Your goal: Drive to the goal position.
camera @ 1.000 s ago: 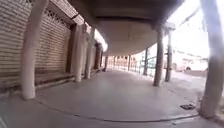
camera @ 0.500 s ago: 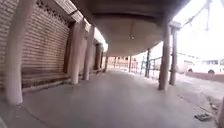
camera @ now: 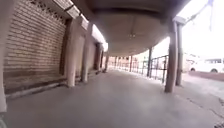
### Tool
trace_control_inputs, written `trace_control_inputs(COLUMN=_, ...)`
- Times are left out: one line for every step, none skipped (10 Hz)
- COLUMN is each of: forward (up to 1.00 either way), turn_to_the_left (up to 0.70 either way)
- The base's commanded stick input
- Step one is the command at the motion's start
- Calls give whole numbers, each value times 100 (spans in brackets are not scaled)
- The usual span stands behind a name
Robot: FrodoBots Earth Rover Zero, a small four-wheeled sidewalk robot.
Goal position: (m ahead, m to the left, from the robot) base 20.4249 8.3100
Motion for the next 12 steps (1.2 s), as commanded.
trace_control_inputs(forward=70, turn_to_the_left=0)
trace_control_inputs(forward=70, turn_to_the_left=0)
trace_control_inputs(forward=70, turn_to_the_left=0)
trace_control_inputs(forward=70, turn_to_the_left=0)
trace_control_inputs(forward=70, turn_to_the_left=0)
trace_control_inputs(forward=70, turn_to_the_left=0)
trace_control_inputs(forward=70, turn_to_the_left=0)
trace_control_inputs(forward=70, turn_to_the_left=0)
trace_control_inputs(forward=70, turn_to_the_left=0)
trace_control_inputs(forward=70, turn_to_the_left=0)
trace_control_inputs(forward=70, turn_to_the_left=0)
trace_control_inputs(forward=70, turn_to_the_left=0)
